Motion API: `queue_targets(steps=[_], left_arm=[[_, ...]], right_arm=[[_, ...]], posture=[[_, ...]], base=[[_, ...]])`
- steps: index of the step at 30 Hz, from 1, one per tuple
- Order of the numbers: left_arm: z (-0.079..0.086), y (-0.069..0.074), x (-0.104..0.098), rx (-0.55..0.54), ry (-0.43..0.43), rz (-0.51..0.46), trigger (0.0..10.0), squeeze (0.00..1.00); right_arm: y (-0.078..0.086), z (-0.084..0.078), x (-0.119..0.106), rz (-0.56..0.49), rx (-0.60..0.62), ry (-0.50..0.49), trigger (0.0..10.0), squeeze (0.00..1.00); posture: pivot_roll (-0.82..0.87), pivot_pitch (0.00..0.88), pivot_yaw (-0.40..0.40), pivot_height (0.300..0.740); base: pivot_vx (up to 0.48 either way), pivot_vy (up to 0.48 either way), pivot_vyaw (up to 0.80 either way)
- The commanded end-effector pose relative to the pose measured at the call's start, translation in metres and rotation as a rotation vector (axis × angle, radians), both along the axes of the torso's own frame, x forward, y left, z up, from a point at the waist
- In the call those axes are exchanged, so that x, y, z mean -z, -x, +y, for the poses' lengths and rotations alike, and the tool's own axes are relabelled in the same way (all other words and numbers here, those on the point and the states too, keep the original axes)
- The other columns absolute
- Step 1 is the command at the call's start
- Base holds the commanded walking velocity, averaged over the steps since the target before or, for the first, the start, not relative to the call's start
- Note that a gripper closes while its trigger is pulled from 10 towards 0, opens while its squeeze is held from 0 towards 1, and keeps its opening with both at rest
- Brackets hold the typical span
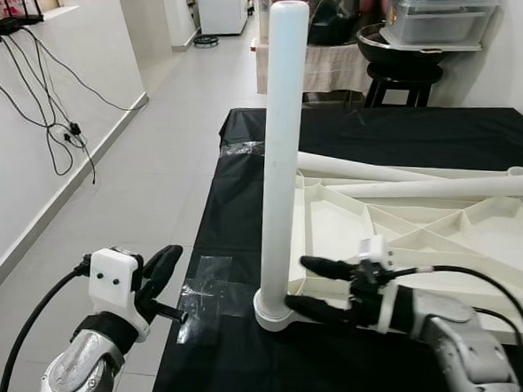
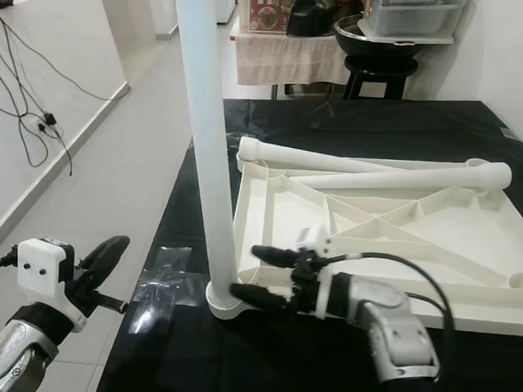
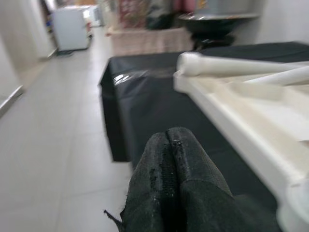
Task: Building children table
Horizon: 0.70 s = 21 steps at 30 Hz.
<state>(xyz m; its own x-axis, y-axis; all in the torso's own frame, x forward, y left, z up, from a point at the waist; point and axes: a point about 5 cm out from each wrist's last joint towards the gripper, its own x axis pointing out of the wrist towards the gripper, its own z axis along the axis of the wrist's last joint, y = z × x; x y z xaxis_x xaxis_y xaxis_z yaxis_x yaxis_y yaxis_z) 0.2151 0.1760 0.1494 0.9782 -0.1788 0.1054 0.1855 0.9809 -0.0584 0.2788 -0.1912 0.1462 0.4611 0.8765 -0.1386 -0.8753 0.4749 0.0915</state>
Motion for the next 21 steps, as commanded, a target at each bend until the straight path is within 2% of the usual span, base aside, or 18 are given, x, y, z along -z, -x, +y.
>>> queue_targets(steps=[1,2,4,5,7,8,9,15,21], left_arm=[[0.012,0.000,0.009,-0.080,-0.023,0.046,10.0,0.00],[0.016,0.001,0.012,-0.111,-0.029,0.059,10.0,0.00],[0.018,0.001,0.013,-0.129,-0.030,0.067,10.0,0.00],[0.021,0.002,0.016,-0.166,-0.024,0.079,10.0,0.00],[0.021,0.002,0.016,-0.166,-0.024,0.079,10.0,0.00],[0.024,0.002,0.017,-0.190,-0.028,0.080,10.0,0.00],[0.024,0.003,0.017,-0.196,-0.032,0.080,10.0,0.00],[0.023,0.002,0.020,-0.207,-0.027,0.094,10.0,0.00],[0.022,-0.001,0.019,-0.213,-0.044,0.089,10.0,0.00]], right_arm=[[-0.005,-0.010,-0.004,-0.030,0.071,-0.007,10.0,0.00],[-0.005,-0.014,-0.004,-0.037,0.125,-0.013,10.0,0.00],[-0.005,-0.016,-0.004,-0.039,0.157,-0.019,10.0,0.00],[-0.003,-0.018,-0.002,-0.046,0.229,-0.031,10.0,0.00],[-0.003,-0.018,-0.002,-0.046,0.229,-0.031,10.0,0.00],[-0.004,-0.022,-0.002,-0.053,0.302,-0.035,10.0,0.00],[-0.005,-0.024,-0.002,-0.056,0.326,-0.036,10.0,0.00],[-0.008,-0.025,-0.004,-0.087,0.418,0.001,10.0,0.00],[-0.013,-0.024,-0.002,-0.091,0.510,-0.021,10.0,0.00]], posture=[[-0.06,0.052,0.072,0.740],[-0.06,0.058,0.074,0.740],[-0.06,0.058,0.074,0.740],[-0.07,0.066,0.078,0.740],[-0.07,0.066,0.078,0.740],[-0.07,0.067,0.078,0.740],[-0.07,0.067,0.078,0.740],[-0.09,0.078,0.082,0.740],[-0.09,0.079,0.081,0.740]], base=[[0.000,0.000,0.00],[0.000,0.000,0.00],[0.000,0.000,0.00],[0.000,0.000,0.00],[0.000,0.000,0.00],[0.000,0.000,0.00],[0.000,0.000,0.00],[0.000,0.000,0.00],[0.000,0.000,0.00]])
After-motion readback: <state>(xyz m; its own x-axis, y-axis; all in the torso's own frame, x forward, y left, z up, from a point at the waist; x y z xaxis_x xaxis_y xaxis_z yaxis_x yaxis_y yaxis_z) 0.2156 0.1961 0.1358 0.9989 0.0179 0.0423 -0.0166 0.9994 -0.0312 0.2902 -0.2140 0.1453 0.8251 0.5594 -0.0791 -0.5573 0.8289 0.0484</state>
